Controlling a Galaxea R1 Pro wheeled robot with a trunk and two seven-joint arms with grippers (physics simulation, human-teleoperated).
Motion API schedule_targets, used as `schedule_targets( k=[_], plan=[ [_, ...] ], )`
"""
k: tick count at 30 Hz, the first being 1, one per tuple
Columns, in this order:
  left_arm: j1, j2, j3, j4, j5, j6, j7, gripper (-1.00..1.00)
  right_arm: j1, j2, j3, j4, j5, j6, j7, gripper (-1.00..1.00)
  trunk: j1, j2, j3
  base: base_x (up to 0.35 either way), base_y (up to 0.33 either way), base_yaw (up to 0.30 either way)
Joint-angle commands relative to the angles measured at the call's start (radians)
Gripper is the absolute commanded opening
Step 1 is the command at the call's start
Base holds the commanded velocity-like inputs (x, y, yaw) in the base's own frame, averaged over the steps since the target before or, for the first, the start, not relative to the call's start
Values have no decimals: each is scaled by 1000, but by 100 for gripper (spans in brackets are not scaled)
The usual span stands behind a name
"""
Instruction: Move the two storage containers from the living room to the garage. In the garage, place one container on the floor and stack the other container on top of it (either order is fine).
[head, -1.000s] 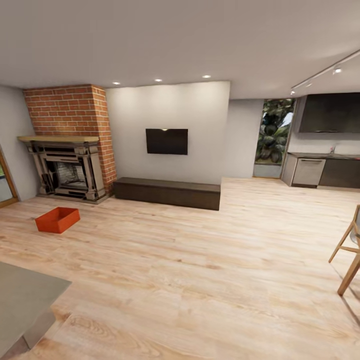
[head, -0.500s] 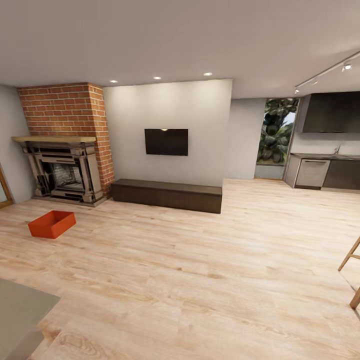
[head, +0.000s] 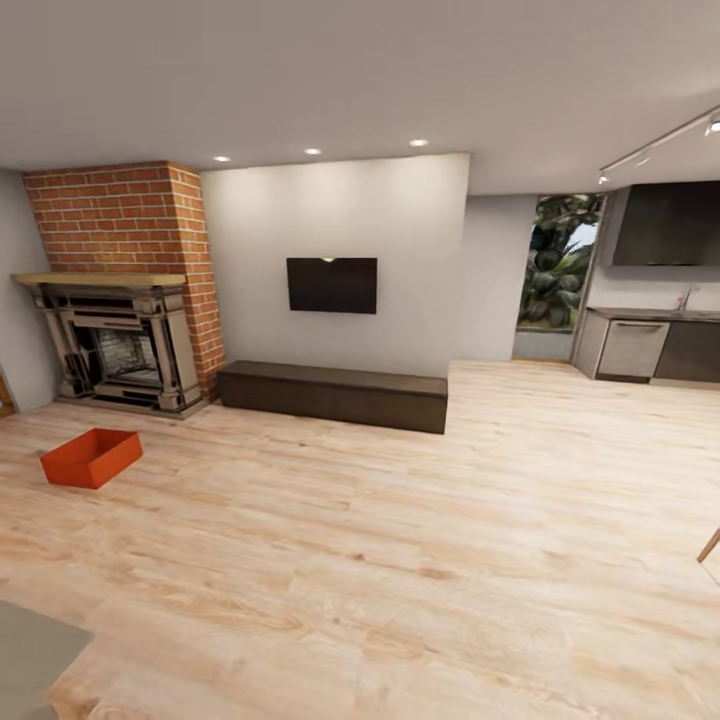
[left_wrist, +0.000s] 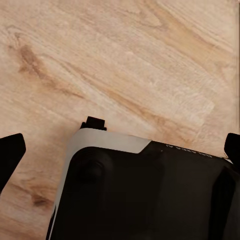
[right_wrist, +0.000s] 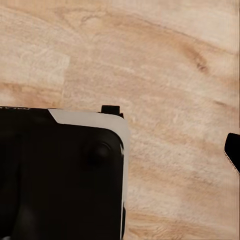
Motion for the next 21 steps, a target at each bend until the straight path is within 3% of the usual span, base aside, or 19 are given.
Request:
schedule_targets(
  k=[1,21],
  plan=[
    [-1,0,-4,1,9,-1,-4,100,-2,0,8,3,-2,-7,3,100,1,-1,-2,323,0,0],
    [-1,0,-4,1,9,0,-3,100,-2,-2,11,3,0,-10,3,100,1,-1,-2,323,0,0]
  ],
)
